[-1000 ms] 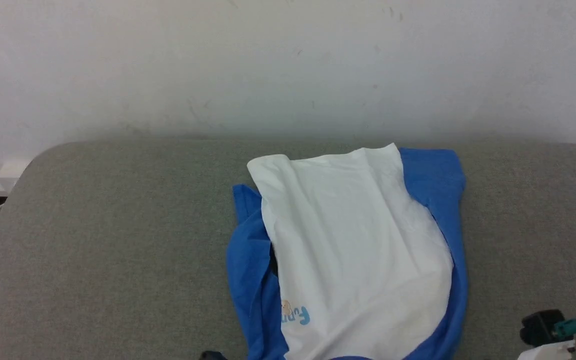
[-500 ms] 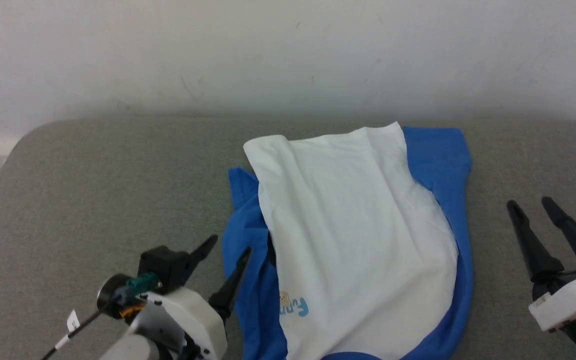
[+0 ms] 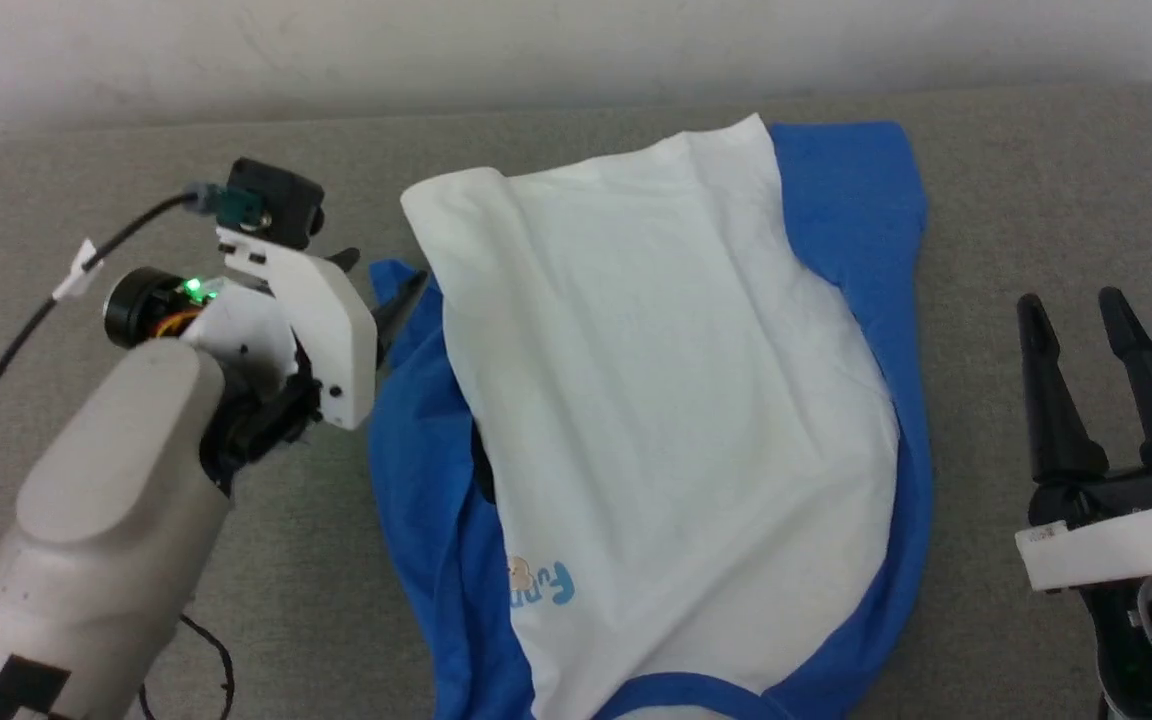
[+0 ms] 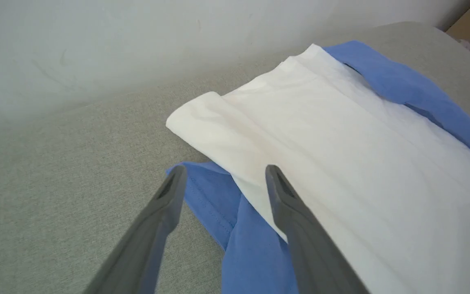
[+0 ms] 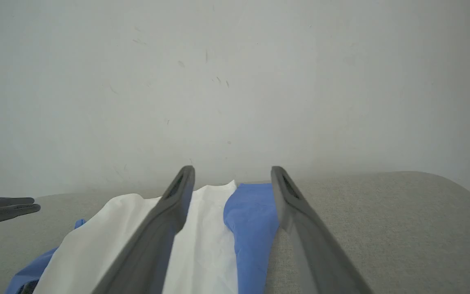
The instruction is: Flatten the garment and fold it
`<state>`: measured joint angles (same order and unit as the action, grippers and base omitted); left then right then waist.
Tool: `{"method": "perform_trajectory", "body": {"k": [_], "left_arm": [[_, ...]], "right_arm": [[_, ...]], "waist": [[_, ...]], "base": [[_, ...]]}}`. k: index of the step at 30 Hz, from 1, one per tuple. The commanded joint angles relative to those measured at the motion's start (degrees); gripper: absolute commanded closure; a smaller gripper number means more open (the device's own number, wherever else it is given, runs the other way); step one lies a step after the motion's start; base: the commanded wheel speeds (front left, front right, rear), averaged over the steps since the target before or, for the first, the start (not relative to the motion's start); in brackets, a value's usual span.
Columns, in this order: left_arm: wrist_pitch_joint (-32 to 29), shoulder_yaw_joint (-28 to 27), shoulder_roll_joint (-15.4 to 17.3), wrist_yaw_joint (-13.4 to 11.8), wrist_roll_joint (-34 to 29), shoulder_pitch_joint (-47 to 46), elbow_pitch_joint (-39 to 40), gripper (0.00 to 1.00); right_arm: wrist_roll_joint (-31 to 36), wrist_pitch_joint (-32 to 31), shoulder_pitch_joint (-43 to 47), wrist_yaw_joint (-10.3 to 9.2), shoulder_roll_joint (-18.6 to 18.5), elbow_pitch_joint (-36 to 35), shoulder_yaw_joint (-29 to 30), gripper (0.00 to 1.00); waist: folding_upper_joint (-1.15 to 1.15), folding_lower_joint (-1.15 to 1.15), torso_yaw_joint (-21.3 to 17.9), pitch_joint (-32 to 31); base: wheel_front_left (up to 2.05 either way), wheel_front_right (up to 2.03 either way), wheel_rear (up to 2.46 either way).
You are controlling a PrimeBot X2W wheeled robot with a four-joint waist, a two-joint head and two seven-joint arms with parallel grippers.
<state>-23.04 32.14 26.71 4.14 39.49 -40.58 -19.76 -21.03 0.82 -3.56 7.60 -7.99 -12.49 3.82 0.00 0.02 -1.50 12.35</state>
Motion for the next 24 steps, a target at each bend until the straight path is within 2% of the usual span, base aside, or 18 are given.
{"method": "perform_trajectory", "body": {"k": [1, 6, 14, 15, 16, 19, 24], "left_arm": [[-2.9, 0.4, 0.2, 0.8, 1.0, -2.3, -2.7, 0.0], [-10.4, 1.8, 0.8, 1.7, 2.2, -7.4, -10.5, 0.0], [-17.5, 4.7, 1.0, 0.7, 0.8, -8.9, -18.2, 0.0], [-18.4, 5.0, 0.8, 0.9, 1.3, -8.6, -18.7, 0.78], [-19.0, 5.2, 0.7, 1.1, 1.7, -8.3, -19.0, 1.0], [-17.9, 5.0, 0.8, 1.3, 1.9, -8.2, -19.0, 1.0], [-9.5, 3.4, 1.9, 0.0, 0.3, -8.5, -18.7, 1.0]], "right_arm": [[0.4, 0.8, -1.1, -0.11, 0.6, 0.0, 0.1, 0.0], [0.9, 2.1, -2.2, -0.11, 1.3, 1.6, -0.1, 0.0], [0.9, 3.6, -2.5, -0.11, 1.6, 3.4, -0.5, 0.0], [1.0, 3.7, -2.5, -0.11, 1.5, 3.6, -0.5, 0.0], [1.1, 3.7, -2.5, -0.11, 1.4, 3.8, -0.6, 0.0], [1.2, 3.7, -2.5, -0.11, 1.2, 4.1, -0.4, 0.0], [1.7, 3.2, -2.0, -0.11, 0.6, 5.0, 0.0, 0.0]], "waist": [[0.0, -0.02, -5.0, 6.0], [0.0, -0.02, -7.3, 8.3], [0.0, -0.02, -8.1, 9.2], [0.0, -0.02, -8.0, 9.0], [0.0, -0.02, -7.7, 8.9], [0.0, -0.02, -7.1, 8.3], [0.0, -0.02, -5.0, 5.7]], "base": [[0.0, 0.0, 0.0], [0.0, 0.0, 0.0], [0.0, 0.0, 0.0], [0.0, 0.0, 0.0], [0.0, 0.0, 0.0], [0.0, 0.0, 0.0], [0.0, 0.0, 0.0]]}}
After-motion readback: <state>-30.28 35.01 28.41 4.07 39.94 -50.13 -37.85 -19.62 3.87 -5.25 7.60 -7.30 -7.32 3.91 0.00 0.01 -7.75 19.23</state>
